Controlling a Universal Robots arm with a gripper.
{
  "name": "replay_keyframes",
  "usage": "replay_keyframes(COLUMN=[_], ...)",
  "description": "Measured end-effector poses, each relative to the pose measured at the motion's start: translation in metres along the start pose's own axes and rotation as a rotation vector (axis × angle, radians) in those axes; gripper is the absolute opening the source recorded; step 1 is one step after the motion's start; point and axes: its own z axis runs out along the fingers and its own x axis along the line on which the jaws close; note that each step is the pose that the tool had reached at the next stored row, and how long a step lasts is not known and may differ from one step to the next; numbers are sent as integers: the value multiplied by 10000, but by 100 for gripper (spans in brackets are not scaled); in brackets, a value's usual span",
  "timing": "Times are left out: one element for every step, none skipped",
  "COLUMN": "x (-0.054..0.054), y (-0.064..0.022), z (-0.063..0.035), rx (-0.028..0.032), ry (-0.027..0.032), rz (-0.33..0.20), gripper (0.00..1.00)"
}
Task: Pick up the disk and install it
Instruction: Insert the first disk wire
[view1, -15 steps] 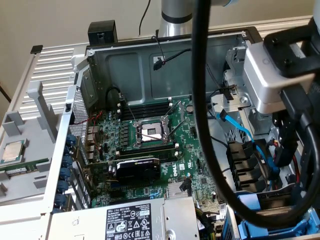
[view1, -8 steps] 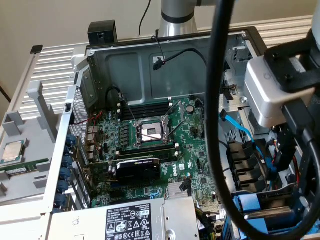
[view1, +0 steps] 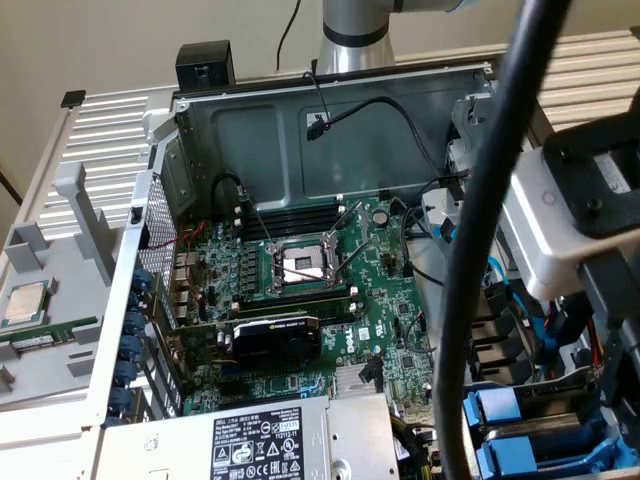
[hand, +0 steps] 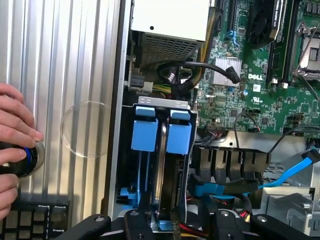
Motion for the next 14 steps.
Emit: replay_keyframes(x=[8,14,19,24,30,37,49,65,77,88,99,110,119,125], y=[-4,-14,-25,-33,-39,-41,-39,-38,-37,-36,-35,-33,-32,-31], z=[5,12,20,30,40,48,54,57,58,60,64,70,79,91], rx=[5,8,9,10,10,12,17,25,33,43,51,54,48,35], ry=[-61,-108,-145,-175,-205,-244,-311,-400,-499,-610,-715,-796,-843,-863], rz=[-2,-7,-17,-28,-38,-42,-41,-39,-37,-34,-33,-33,-31,-30], gripper=[49,49,49,49,49,49,49,49,49,49,49,49,49,49])
